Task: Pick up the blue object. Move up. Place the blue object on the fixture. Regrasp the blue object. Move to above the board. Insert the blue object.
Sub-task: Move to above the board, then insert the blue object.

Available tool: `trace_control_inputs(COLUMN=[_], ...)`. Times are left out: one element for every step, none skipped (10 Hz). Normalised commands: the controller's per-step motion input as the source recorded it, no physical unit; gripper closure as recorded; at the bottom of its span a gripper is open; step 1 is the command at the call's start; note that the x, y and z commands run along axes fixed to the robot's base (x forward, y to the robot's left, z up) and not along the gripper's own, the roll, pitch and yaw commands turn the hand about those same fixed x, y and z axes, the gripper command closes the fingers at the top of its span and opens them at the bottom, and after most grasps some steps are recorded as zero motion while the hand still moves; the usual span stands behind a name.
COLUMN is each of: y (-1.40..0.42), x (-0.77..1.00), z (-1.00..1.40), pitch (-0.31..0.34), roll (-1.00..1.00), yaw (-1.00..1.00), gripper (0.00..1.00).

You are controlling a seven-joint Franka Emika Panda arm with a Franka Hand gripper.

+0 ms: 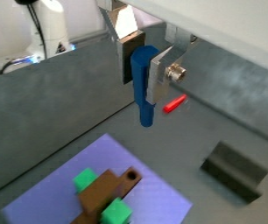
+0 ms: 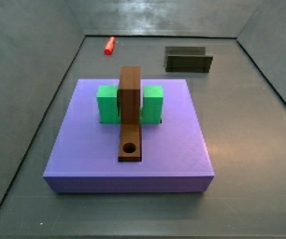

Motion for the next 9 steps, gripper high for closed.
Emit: trace_control_inputs(y=[-0.03,-0.02,-0.04,-0.06,-0.14,-0.39,-0.59,-0.56,-0.58], x=[-0.1,-0.06,-0.01,-0.03,-0.01,-0.16,-0.24,-0.04,-0.02], z=[0.01,0.0,-0.13,-0.21,-0.21,-0.28,-0.21,-0.21,-0.19], pitch=[-0.003,-0.021,0.0,0.02,0.076,0.136,0.143,0.229,0.223], roll=[-0.55,-0.31,-0.1,-0.2,-0.28,-0.35,-0.19,-0.32,-0.33], yaw=[0.0,0.0,0.0,0.0,0.05,0.18,0.22,0.18,0.16], gripper=[1.0,1.0,1.0,1.0,1.0,1.0,1.0,1.0,1.0])
